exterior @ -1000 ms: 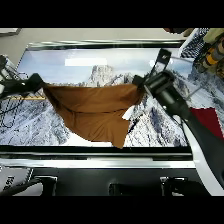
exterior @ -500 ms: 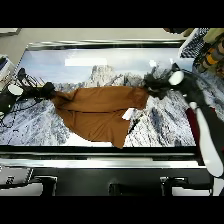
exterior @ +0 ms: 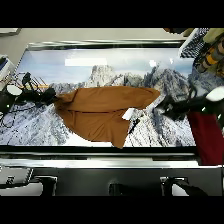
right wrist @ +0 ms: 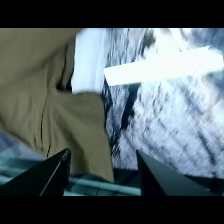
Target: Fold the clothes and pants, and hang the long-sleeved shirts on hangers.
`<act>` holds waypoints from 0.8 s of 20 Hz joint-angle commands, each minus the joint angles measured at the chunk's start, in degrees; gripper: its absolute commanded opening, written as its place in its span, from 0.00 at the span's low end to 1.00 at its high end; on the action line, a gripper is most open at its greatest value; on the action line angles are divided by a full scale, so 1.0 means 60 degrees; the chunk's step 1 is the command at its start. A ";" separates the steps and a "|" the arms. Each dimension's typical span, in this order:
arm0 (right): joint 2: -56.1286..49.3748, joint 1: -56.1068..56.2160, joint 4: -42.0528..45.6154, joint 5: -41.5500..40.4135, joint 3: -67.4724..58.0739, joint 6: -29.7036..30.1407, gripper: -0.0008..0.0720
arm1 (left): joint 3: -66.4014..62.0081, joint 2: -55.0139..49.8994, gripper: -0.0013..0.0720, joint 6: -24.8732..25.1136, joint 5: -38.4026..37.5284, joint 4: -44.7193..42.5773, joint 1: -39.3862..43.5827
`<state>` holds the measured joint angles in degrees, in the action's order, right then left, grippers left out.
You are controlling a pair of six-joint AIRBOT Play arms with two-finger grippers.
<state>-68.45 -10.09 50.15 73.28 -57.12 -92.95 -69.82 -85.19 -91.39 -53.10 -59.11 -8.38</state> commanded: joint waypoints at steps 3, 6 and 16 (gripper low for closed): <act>0.0980 0.2244 -0.2361 -0.2645 0.3989 0.0674 0.67 | -0.0004 -0.0007 0.04 0.0098 -0.0648 0.0000 -0.0018; 0.0787 0.3876 -0.2612 -0.4248 0.4579 0.0433 0.67 | -0.0004 -0.0007 0.04 0.0098 -0.0659 0.0000 -0.0018; -0.0794 0.5632 -0.4648 -0.6499 0.4572 0.0678 0.66 | 0.0000 -0.0018 0.04 0.0175 -0.0648 -0.0222 -0.0018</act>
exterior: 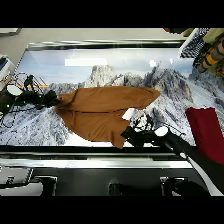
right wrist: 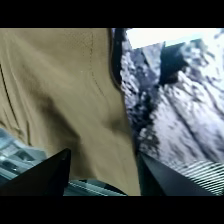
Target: Fold the clothes and pants, and hang the long-sleeved shirts on hangers.
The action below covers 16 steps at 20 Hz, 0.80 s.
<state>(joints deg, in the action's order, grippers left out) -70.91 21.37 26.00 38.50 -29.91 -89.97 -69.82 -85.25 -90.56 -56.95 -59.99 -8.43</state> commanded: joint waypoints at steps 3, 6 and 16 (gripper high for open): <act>-0.0645 0.0612 -0.0736 -0.0911 0.0036 0.0186 0.49 | -0.0004 -0.0004 0.04 0.0036 -0.0007 -0.0080 -0.0011; -0.0641 0.0594 -0.0765 -0.1169 -0.0106 0.0328 0.07 | -0.0004 0.0004 0.04 0.0033 -0.0073 -0.0069 -0.0011; 0.2605 -0.2488 0.0011 -0.0474 -0.4470 0.0659 0.05 | -0.2579 0.2000 0.04 0.0098 -0.1173 -0.0095 -0.1242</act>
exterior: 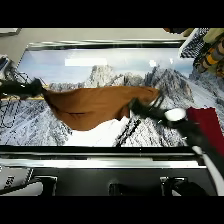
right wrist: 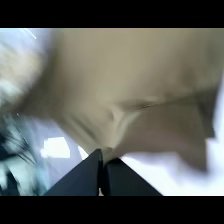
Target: Fold the clothes and pants, and hang the long-sleeved shirts on hangers.
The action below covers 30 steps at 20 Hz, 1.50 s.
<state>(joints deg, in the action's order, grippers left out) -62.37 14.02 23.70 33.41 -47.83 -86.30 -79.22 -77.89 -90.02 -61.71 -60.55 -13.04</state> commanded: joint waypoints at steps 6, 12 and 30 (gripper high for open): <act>0.3985 -0.3956 0.1548 0.0987 -0.5300 0.0135 0.05 | -0.2747 0.3727 0.04 0.0000 -0.0852 -0.0007 -0.1421; 0.4958 -0.4980 0.4801 0.0787 -0.7442 -0.1792 0.05 | -0.2739 0.6189 0.04 -0.1810 -0.0787 -0.1770 -0.1665; -0.5829 -0.2550 0.4907 0.1894 -0.7450 -0.3045 0.05 | -0.0455 -0.1235 0.04 -0.1107 0.2772 -0.1297 0.1235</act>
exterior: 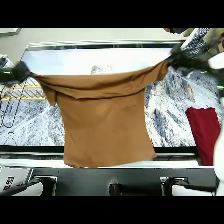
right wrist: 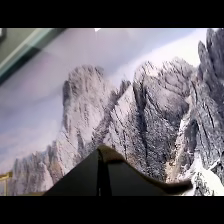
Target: Fold the clothes and pants, and hang the long-sleeved shirts on hangers.
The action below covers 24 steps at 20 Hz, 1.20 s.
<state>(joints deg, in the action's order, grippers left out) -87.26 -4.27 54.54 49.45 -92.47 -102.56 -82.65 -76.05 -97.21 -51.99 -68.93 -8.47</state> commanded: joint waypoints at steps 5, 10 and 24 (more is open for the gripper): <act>-0.3162 0.0656 -0.0976 -0.0809 -0.0011 -0.0335 0.17 | 0.0120 -0.3027 0.04 0.0018 0.0911 0.0353 0.0714; -0.2812 0.0066 -0.1013 0.1308 -0.0015 0.0554 0.60 | 0.0106 -0.3158 0.04 0.0051 0.0393 0.0455 0.0619; 0.2218 -0.2805 0.0645 0.5060 0.7712 0.4288 0.69 | -0.0164 -0.3104 0.04 0.0124 -0.1876 0.0452 0.0295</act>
<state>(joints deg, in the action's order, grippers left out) -79.94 -20.49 57.25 82.30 -60.01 -79.83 -83.57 -94.63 -96.55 -61.52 -66.19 -6.66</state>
